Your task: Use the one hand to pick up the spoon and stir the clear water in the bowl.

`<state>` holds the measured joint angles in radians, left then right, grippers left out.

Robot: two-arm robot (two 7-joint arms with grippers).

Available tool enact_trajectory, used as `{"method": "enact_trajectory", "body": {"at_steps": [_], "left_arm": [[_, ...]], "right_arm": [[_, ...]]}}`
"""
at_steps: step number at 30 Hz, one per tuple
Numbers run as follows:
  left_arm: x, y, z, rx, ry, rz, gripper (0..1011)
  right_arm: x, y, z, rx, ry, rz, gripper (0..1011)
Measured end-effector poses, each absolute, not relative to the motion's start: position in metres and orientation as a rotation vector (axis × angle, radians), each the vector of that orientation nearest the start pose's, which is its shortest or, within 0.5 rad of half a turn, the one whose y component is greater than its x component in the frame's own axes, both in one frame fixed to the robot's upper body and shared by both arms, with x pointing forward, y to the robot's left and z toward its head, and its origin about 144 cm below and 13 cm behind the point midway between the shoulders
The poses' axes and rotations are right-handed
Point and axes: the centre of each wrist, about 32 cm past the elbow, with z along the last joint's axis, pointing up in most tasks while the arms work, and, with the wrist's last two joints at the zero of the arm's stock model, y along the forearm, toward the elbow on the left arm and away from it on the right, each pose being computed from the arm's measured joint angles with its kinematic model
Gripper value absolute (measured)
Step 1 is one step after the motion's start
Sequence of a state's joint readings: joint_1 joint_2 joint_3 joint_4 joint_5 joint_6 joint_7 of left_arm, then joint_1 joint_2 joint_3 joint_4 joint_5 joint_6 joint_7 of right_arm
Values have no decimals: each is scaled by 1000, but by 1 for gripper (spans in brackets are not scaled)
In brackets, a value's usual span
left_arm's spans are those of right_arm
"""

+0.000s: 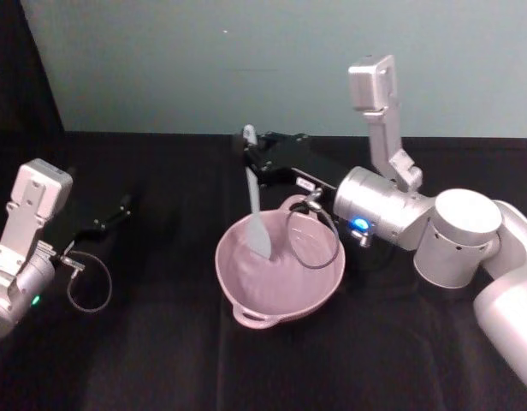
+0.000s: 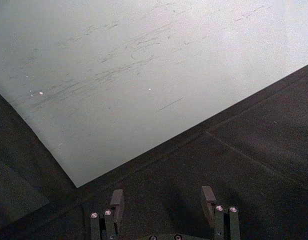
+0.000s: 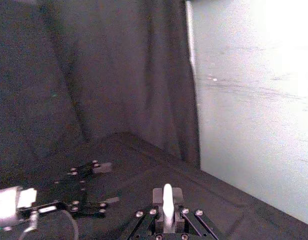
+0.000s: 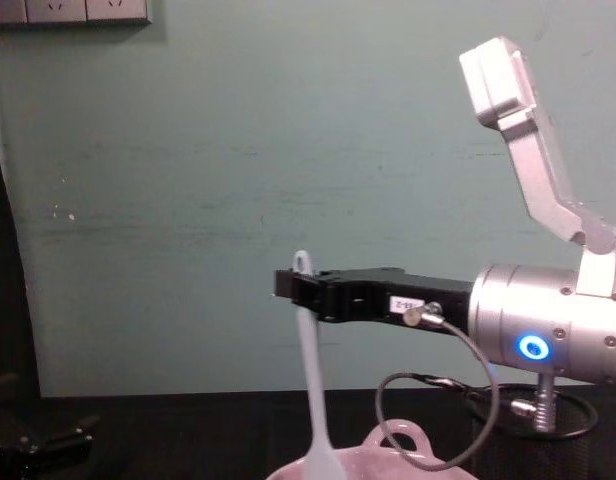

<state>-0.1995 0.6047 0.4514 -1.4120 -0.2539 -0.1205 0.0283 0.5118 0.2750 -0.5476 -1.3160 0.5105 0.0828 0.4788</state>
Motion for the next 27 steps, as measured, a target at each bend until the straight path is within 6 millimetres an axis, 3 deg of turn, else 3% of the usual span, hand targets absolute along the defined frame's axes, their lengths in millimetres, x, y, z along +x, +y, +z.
{"method": "enact_trajectory", "body": {"at_steps": [7, 15, 21, 27], "left_arm": [[489, 310, 1140, 304, -285, 1248, 1011], [489, 310, 1140, 304, -285, 1248, 1011], [489, 310, 1140, 304, -285, 1248, 1011], [489, 310, 1140, 304, -285, 1248, 1011]], "right_arm": [[566, -192, 1215, 35, 28, -735, 117], [551, -210, 1216, 15, 37, -769, 116], [537, -210, 1219, -7, 40, -745, 116], [520, -194, 1221, -20, 40, -679, 116]]}}
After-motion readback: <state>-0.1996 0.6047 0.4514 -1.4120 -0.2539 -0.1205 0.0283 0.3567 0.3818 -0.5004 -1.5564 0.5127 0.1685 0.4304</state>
